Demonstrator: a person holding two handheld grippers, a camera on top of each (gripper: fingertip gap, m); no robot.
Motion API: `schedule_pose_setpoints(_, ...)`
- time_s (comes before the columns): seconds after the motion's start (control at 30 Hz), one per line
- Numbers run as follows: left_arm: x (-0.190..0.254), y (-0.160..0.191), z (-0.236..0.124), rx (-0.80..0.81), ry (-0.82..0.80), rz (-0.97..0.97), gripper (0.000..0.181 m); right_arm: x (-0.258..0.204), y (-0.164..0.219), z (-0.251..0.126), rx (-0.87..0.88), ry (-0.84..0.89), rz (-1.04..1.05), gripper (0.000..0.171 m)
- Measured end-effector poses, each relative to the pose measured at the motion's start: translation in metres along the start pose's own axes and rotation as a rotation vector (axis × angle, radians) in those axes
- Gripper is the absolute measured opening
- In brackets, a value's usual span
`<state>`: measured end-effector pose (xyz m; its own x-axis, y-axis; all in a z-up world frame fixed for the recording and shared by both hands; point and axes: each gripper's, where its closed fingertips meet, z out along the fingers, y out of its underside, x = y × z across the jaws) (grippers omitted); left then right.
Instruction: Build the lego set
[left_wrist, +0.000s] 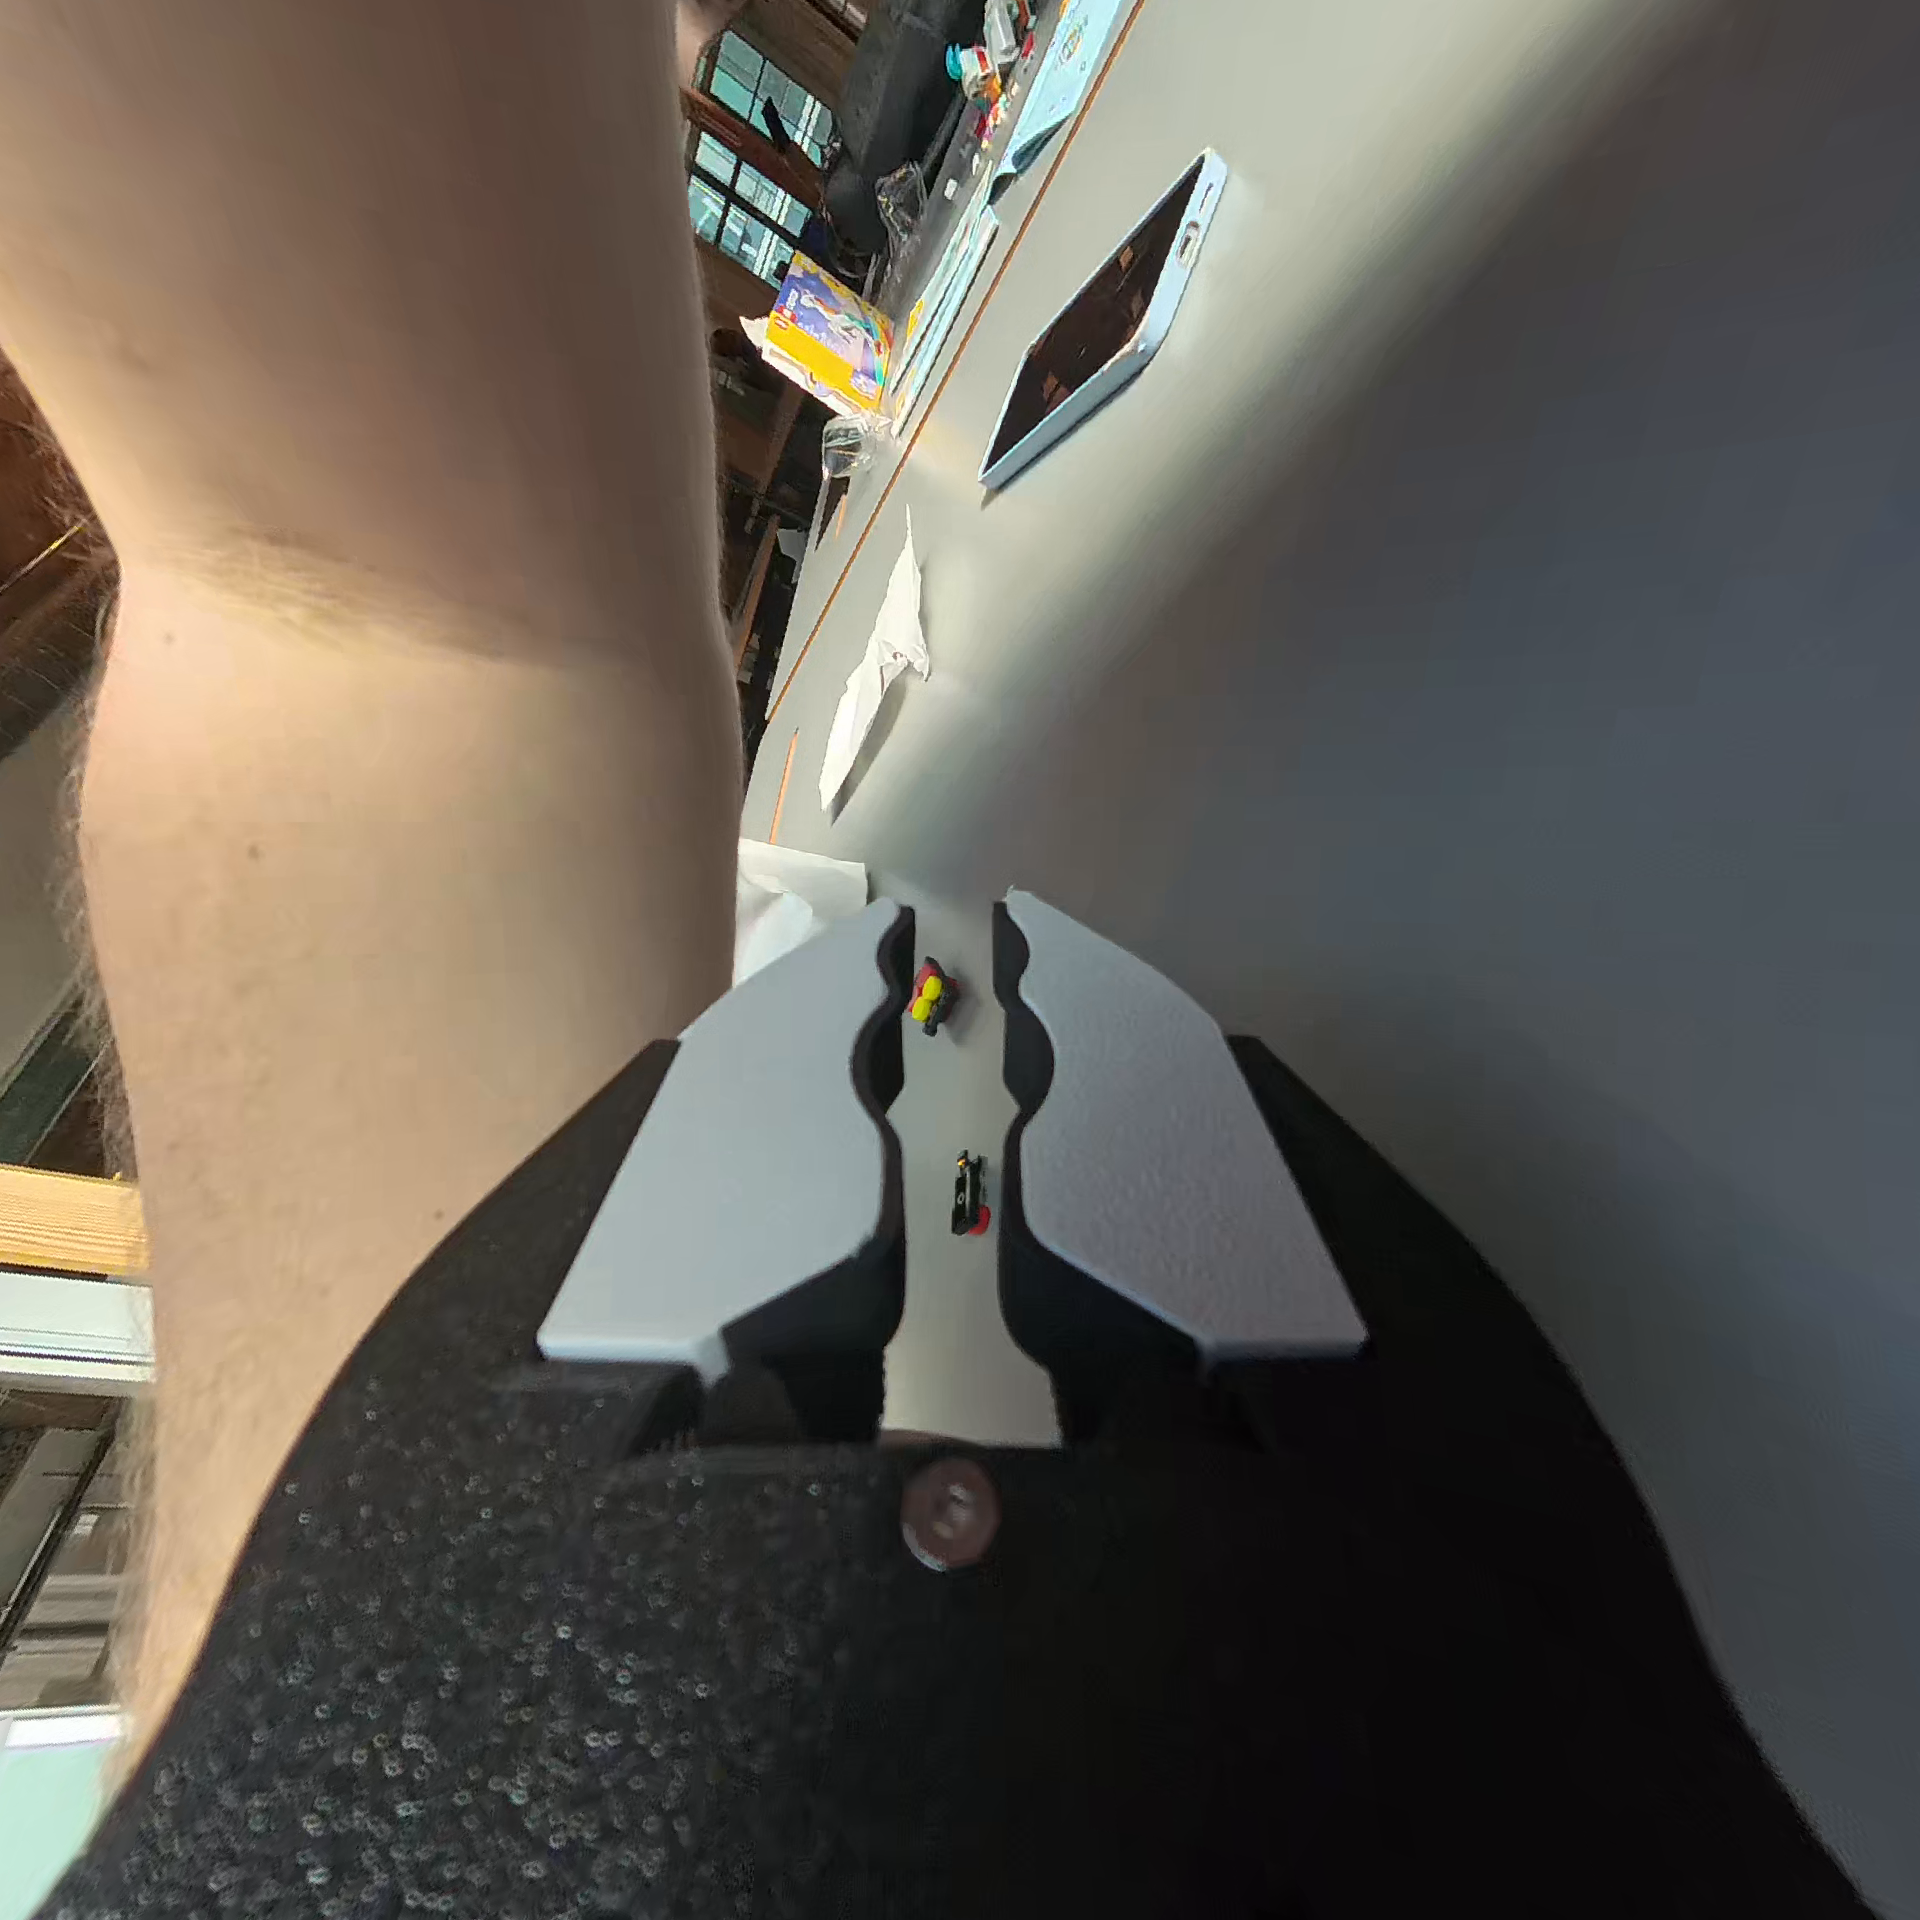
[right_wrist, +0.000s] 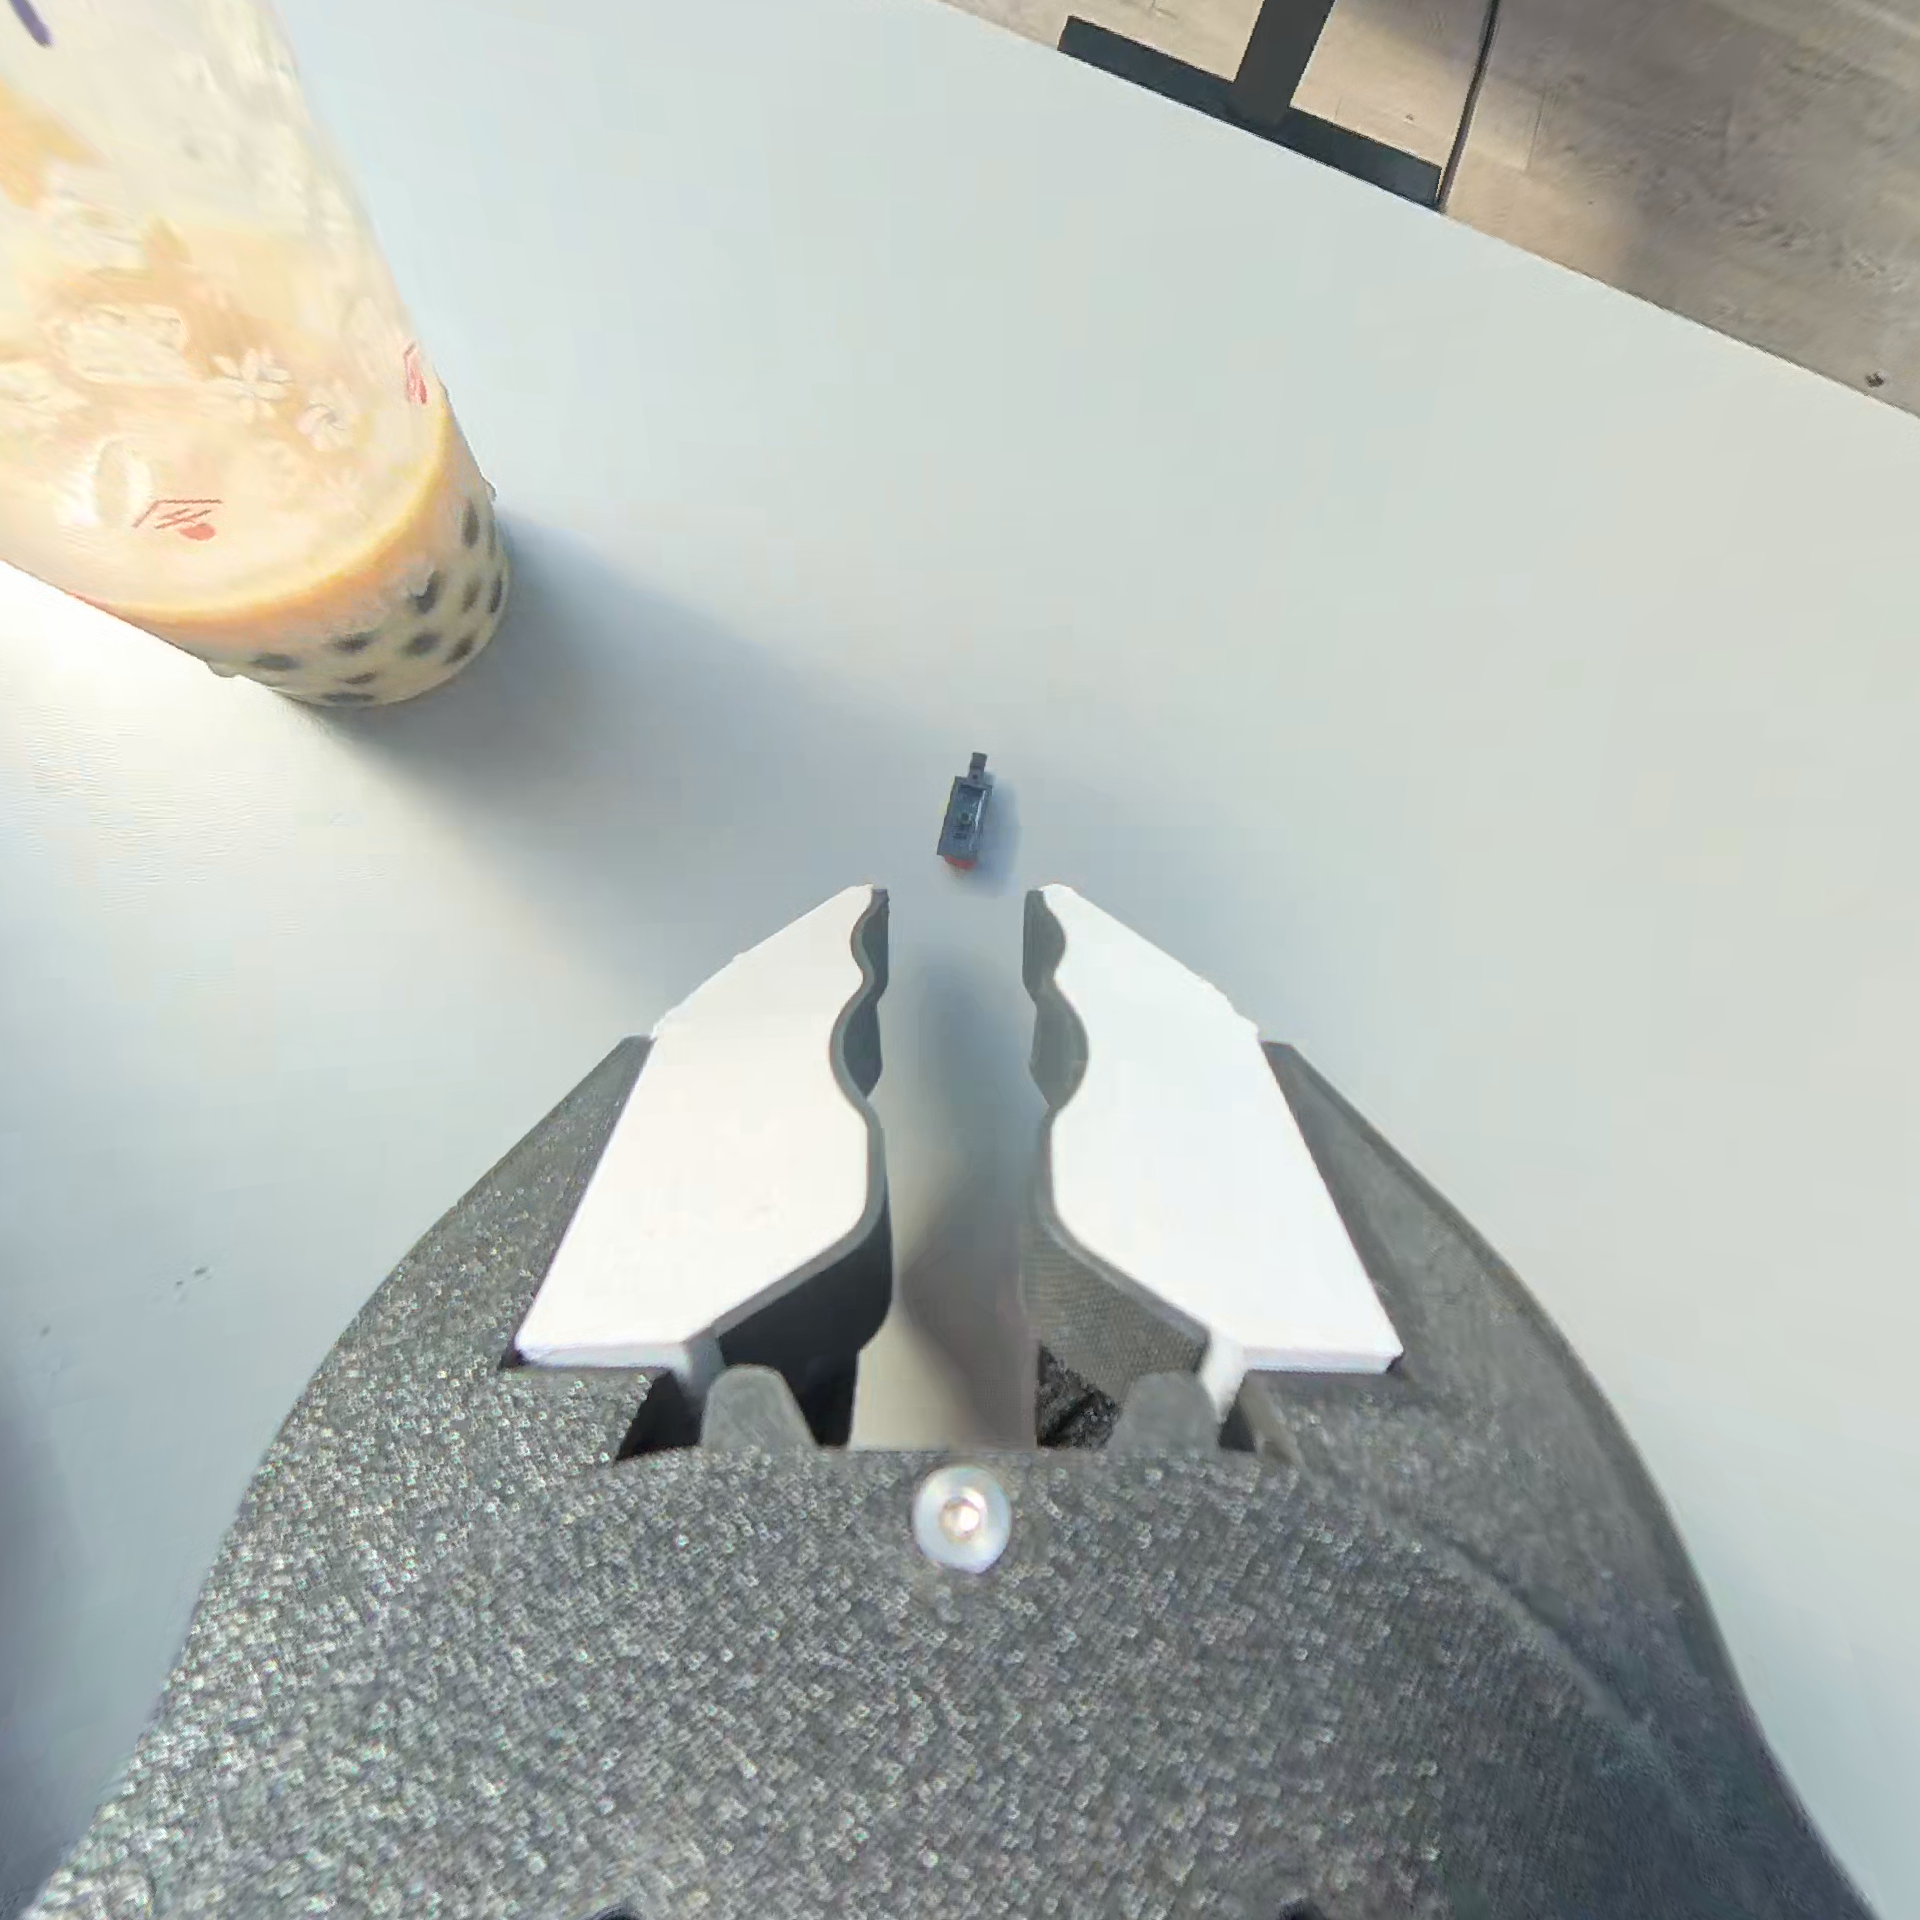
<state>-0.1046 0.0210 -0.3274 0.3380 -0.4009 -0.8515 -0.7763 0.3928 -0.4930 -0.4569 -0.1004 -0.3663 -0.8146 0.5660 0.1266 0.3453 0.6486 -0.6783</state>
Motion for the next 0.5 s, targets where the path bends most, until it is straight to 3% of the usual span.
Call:
schedule_pose_setpoints(0.1, -0.002, 0.001, -0.001, -0.001, -0.006, -0.020, 0.014, 0.003, 0.001, 0.017, -0.031, 0.022, -0.046, 0.022)
schedule_pose_setpoints(0.2, -0.001, 0.001, -0.001, -0.005, -0.005, -0.010, 0.014, 0.002, -0.006, 0.024, -0.011, 0.000, -0.037, 0.008)
schedule_pose_setpoints(0.3, -0.001, 0.000, -0.002, -0.010, -0.010, 0.010, 0.014, 0.006, -0.002, 0.021, -0.054, 0.008, -0.059, 0.008)
schedule_pose_setpoints(0.4, -0.006, 0.001, -0.004, -0.013, -0.042, 0.020, 0.013, 0.007, 0.019, -0.019, -0.091, 0.065, -0.069, 0.008)
schedule_pose_setpoints(0.5, -0.016, 0.001, -0.007, -0.019, -0.097, 0.025, 0.012, -0.010, 0.051, -0.096, -0.063, 0.128, 0.029, 0.008)
